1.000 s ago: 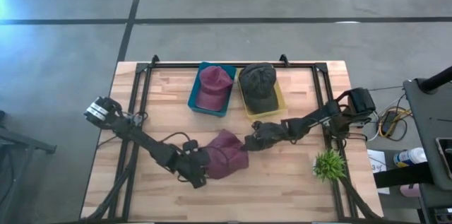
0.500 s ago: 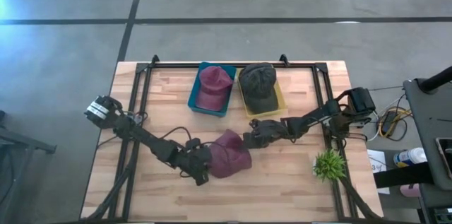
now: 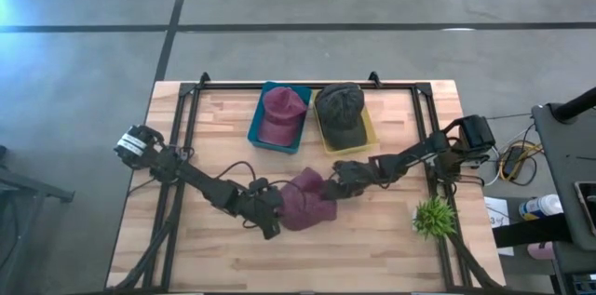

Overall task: Pick & Place hat
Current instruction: Put the pink cap into the blue bin

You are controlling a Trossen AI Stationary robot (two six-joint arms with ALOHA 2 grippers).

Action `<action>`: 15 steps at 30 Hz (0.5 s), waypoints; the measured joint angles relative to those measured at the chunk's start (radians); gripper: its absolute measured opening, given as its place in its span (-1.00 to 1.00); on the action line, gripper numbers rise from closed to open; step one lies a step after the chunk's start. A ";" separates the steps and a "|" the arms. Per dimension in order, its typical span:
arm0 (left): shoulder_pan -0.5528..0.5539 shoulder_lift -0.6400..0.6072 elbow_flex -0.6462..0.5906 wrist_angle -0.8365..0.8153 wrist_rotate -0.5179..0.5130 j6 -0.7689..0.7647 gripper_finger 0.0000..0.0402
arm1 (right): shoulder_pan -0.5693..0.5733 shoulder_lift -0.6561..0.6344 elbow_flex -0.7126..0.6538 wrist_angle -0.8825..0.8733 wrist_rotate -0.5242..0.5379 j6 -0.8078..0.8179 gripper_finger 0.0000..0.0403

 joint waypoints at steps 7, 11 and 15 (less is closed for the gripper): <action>0.007 0.000 0.000 0.001 0.006 0.016 -0.20 | -0.016 0.000 -0.004 0.143 -0.018 -0.006 0.11; 0.020 0.001 -0.001 0.018 0.008 0.032 -0.20 | -0.019 0.001 -0.005 0.171 -0.025 -0.010 0.11; 0.033 0.001 -0.001 0.037 0.008 0.034 -0.20 | -0.026 0.001 -0.005 0.171 -0.017 -0.023 0.03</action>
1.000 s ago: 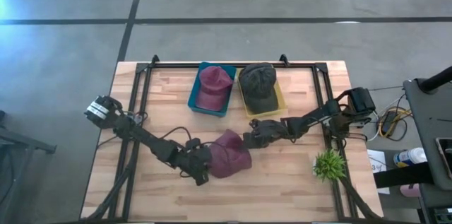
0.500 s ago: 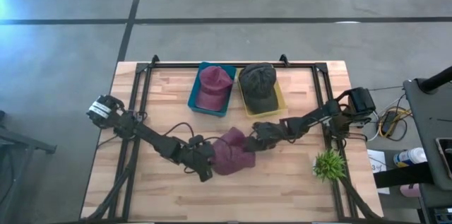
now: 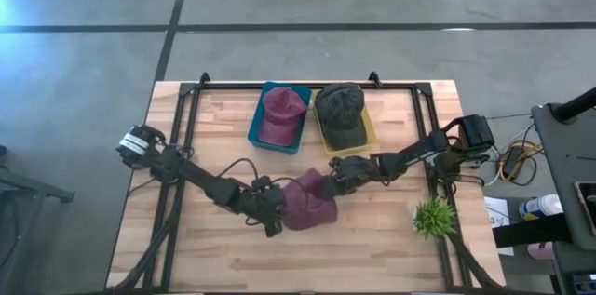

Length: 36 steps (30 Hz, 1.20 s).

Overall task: Pick & Place hat
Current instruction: Put the pink cap into the blue bin

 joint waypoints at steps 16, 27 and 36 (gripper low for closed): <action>-0.003 -0.004 0.000 0.008 -0.006 0.017 -0.20 | -0.020 -0.007 -0.011 -0.027 0.006 -0.125 -0.91; -0.074 -0.122 0.015 -0.043 -0.175 -0.033 -0.20 | -0.020 -0.175 0.063 0.030 0.002 -0.433 -0.92; -0.108 -0.185 0.050 -0.167 -0.265 -0.161 -0.20 | -0.022 -0.195 0.270 -0.216 -0.056 -0.648 -0.92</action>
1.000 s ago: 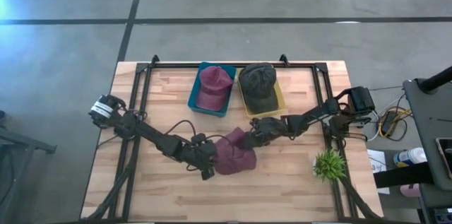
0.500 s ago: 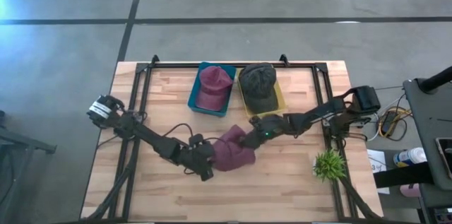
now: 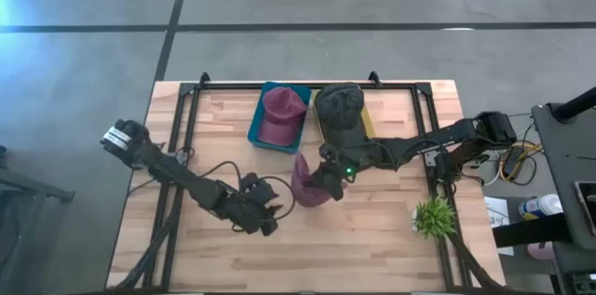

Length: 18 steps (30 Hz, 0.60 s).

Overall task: Pick & Place hat
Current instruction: Put the pink cap into the blue bin

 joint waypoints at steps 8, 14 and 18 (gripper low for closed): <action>-0.074 -0.153 0.042 -0.225 -0.216 -0.192 -0.20 | -0.081 0.013 0.181 -0.200 -0.077 -0.141 -0.90; -0.139 -0.287 0.042 -0.289 -0.412 -0.257 -0.20 | -0.236 0.034 0.312 -0.319 -0.201 -0.250 -0.90; -0.144 -0.357 0.042 -0.323 -0.454 -0.236 -0.20 | -0.344 0.083 0.409 -0.333 -0.307 -0.299 -0.90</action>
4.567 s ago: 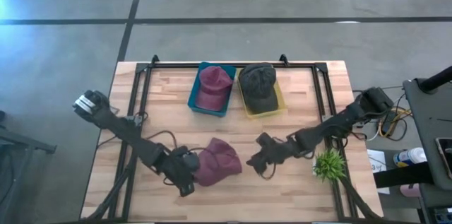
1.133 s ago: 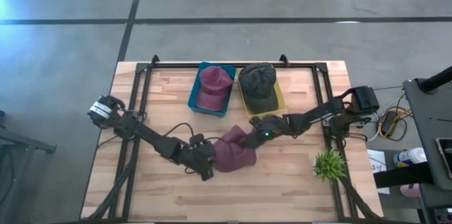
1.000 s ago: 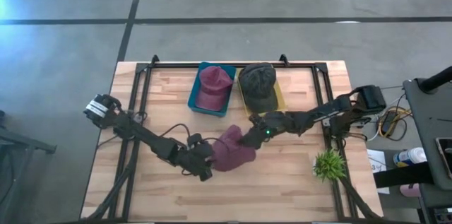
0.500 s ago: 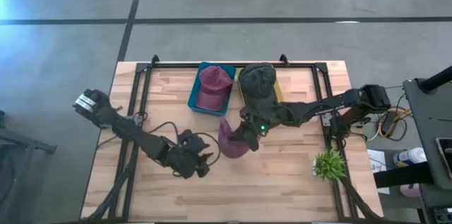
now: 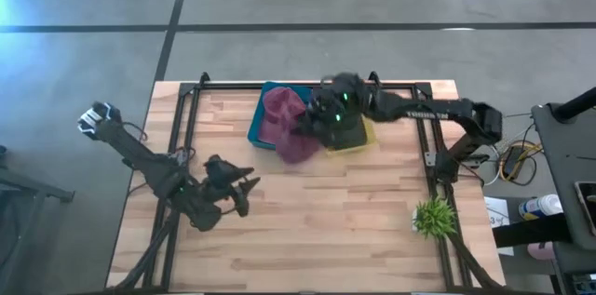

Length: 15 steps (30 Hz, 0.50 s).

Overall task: Pick & Place hat
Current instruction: Put the pink cap into the blue bin

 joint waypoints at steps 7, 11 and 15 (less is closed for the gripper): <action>0.060 -0.086 -0.002 -0.108 -0.093 0.057 -0.20 | -0.144 0.216 0.233 -0.070 -0.204 -0.094 -0.90; 0.112 -0.133 -0.002 -0.145 -0.094 0.064 -0.20 | -0.197 0.366 0.387 -0.192 -0.300 -0.173 -0.90; 0.154 -0.169 -0.002 -0.152 -0.094 0.126 -0.20 | -0.227 0.491 0.538 -0.345 -0.346 -0.258 -0.90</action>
